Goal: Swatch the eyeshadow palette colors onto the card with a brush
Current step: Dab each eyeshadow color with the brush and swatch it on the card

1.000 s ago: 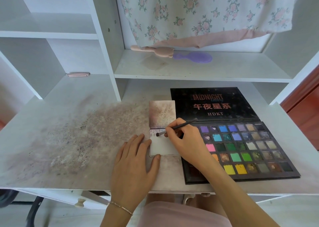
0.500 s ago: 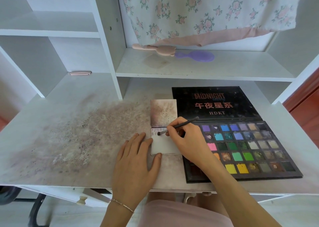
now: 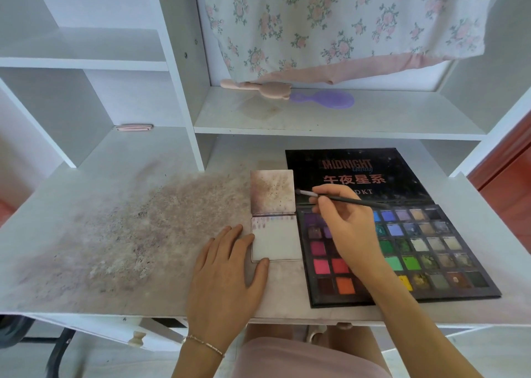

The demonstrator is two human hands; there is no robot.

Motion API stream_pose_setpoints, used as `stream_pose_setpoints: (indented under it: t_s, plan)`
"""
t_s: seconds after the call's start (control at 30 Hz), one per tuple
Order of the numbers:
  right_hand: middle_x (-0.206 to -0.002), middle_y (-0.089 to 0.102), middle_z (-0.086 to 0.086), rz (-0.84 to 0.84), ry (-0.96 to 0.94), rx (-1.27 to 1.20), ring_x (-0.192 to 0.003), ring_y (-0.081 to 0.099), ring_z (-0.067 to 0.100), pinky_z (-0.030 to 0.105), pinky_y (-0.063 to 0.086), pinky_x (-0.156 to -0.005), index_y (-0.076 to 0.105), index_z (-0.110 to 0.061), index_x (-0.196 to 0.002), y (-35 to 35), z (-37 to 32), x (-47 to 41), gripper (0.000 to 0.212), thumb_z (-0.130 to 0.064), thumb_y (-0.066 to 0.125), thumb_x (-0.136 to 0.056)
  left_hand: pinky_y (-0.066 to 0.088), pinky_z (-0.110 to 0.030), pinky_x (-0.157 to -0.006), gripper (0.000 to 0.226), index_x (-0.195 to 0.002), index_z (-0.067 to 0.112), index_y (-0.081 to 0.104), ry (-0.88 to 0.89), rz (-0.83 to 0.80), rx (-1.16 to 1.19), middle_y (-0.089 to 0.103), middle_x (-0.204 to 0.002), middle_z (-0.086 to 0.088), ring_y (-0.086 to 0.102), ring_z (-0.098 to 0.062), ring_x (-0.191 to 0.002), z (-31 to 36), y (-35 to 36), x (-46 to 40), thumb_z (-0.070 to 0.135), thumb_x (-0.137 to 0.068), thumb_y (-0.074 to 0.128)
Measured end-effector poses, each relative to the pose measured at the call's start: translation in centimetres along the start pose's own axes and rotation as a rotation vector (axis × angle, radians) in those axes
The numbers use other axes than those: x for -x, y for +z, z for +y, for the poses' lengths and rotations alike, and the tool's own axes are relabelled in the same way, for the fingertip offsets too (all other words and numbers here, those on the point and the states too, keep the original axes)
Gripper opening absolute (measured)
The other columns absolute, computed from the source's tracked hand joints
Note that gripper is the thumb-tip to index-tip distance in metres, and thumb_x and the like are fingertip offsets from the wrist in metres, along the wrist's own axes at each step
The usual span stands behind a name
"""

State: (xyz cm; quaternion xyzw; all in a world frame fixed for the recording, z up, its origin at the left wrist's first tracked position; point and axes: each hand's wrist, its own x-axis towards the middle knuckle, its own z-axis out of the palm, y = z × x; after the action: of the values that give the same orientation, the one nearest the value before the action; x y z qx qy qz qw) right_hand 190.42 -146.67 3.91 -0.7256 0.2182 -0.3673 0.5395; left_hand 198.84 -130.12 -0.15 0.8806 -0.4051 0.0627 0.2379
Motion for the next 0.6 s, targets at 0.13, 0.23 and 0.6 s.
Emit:
stream_pose_setpoints:
  t_s: [0.13, 0.23, 0.6]
  plan:
    - [-0.080, 0.064, -0.002, 0.097, 0.003, 0.067, -0.070, 0.060, -0.002, 0.008, 0.047, -0.066, 0.056, -0.023, -0.088, -3.1, 0.3, 0.4, 0.025, -0.002, 0.045, -0.091, 0.037, -0.043, -0.098, 0.047, -0.107, 0.014, 0.066, 0.000, -0.015, -0.010, 0.063, -0.119, -0.006, 0.058, -0.026, -0.114, -0.1, 0.1, 0.0, 0.045, -0.081, 0.042]
    - [-0.077, 0.059, -0.002, 0.166, 0.027, 0.185, -0.067, 0.058, -0.006, 0.005, 0.045, -0.062, 0.049, -0.027, -0.084, -5.3, 0.8, 0.7, 0.023, -0.009, 0.039, -0.094, 0.037, -0.043, -0.097, 0.048, -0.107, 0.014, 0.066, 0.001, -0.018, -0.017, 0.063, -0.119, -0.007, 0.058, -0.027, -0.113, -0.1, 0.0, 0.0, 0.046, -0.081, 0.042]
    - [-0.073, 0.056, -0.017, 0.129, 0.095, 0.505, -0.069, 0.056, -0.002, 0.008, 0.038, -0.049, 0.044, -0.035, -0.077, -7.8, 3.0, 2.0, 0.023, -0.019, 0.044, -0.093, 0.038, -0.045, -0.098, 0.054, -0.109, 0.012, 0.066, -0.011, -0.039, -0.014, 0.062, -0.121, -0.009, 0.057, -0.029, -0.114, 0.1, -0.1, 0.0, 0.048, -0.081, 0.037]
